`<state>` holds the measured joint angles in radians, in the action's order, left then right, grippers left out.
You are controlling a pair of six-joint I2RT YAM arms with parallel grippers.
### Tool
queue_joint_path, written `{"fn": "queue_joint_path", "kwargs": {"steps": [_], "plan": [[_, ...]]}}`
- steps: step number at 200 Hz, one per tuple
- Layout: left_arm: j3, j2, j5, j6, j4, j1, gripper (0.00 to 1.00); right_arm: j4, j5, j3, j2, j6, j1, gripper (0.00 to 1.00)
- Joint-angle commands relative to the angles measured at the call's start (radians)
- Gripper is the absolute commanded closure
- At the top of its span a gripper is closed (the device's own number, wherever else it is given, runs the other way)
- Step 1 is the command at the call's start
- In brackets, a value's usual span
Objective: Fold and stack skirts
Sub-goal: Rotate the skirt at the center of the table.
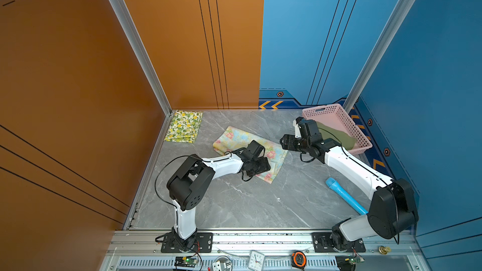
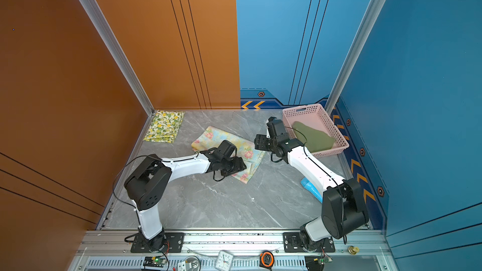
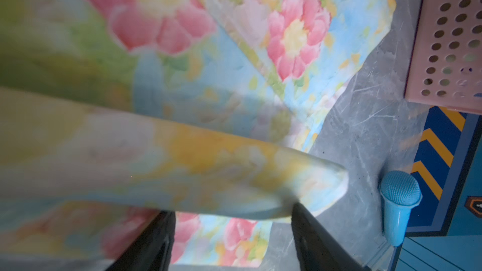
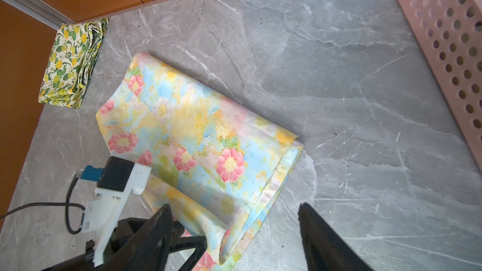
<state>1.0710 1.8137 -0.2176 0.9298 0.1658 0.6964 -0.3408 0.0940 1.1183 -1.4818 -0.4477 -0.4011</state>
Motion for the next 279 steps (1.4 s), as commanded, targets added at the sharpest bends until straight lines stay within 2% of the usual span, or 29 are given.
{"fn": "queue_joint_path", "kwargs": {"steps": [1, 25, 47, 88, 138, 183, 247, 279], "plan": [[-0.120, -0.158, -0.024, -0.049, 0.049, -0.045, 0.26, -0.048, -0.030, -0.022, -0.025, -0.028, -0.013, 0.24], [-0.187, -0.350, 0.067, -0.103, 0.199, -0.093, 0.24, -0.048, -0.030, -0.018, -0.082, -0.056, -0.039, 0.25], [-0.223, -0.501, 0.097, -0.140, 0.312, -0.165, 0.24, -0.046, -0.031, -0.004, -0.141, -0.071, -0.067, 0.27], [-0.244, -0.662, 0.121, -0.197, 0.446, -0.289, 0.23, -0.019, -0.034, 0.022, -0.243, -0.100, -0.074, 0.35], [-0.262, -0.713, 0.119, -0.213, 0.479, -0.330, 0.23, 0.029, 0.004, 0.053, -0.355, -0.121, -0.055, 0.47], [-0.278, -0.732, 0.120, -0.215, 0.482, -0.340, 0.23, 0.045, 0.004, 0.063, -0.380, -0.120, -0.040, 0.52], [-0.289, -0.738, 0.119, -0.221, 0.482, -0.344, 0.22, 0.112, 0.047, 0.056, -0.375, -0.107, 0.034, 0.53], [-0.287, -0.729, 0.127, -0.220, 0.479, -0.344, 0.22, 0.144, 0.038, 0.009, -0.343, -0.140, 0.044, 0.49]]}}
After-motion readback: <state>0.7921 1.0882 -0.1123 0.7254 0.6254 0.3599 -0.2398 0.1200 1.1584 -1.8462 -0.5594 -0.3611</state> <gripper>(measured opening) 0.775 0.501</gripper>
